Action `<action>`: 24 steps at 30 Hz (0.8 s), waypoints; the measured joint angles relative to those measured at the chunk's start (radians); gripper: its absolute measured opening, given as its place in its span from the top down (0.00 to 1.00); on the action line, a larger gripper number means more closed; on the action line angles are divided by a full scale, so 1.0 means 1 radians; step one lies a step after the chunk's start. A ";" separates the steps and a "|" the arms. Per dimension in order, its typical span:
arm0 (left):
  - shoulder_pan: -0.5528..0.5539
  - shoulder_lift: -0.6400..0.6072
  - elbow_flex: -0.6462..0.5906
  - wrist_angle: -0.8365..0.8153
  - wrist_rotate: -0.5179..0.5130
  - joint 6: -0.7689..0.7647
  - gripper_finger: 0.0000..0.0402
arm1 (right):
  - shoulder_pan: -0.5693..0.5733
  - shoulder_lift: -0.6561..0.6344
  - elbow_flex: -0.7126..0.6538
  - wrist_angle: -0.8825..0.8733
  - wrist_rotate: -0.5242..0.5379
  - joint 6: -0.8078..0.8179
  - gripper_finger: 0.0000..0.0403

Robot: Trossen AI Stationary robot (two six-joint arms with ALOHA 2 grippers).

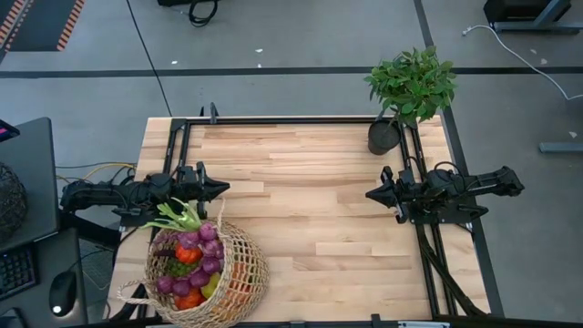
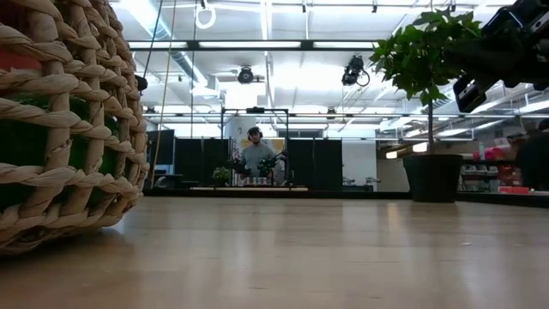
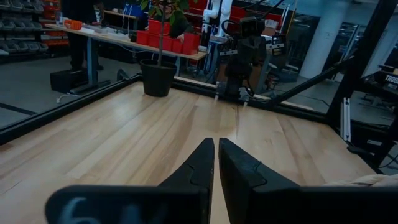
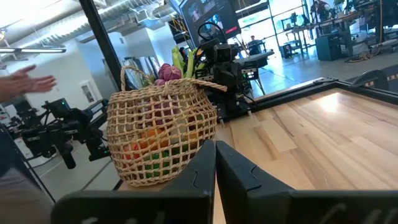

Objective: Build produce basket
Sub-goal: Return to Home Position

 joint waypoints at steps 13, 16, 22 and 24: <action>0.000 0.000 0.000 0.001 0.000 0.000 0.91 | 0.000 0.000 0.000 0.000 0.000 0.000 0.96; 0.000 0.000 0.000 0.001 0.000 0.000 0.92 | 0.000 0.000 0.000 0.000 0.000 0.000 0.96; 0.000 0.000 0.000 0.001 0.000 0.000 0.93 | 0.000 0.000 0.000 0.000 0.000 0.000 0.96; 0.000 0.000 0.000 0.001 0.000 0.000 0.92 | 0.000 0.000 0.000 0.000 0.000 0.000 0.96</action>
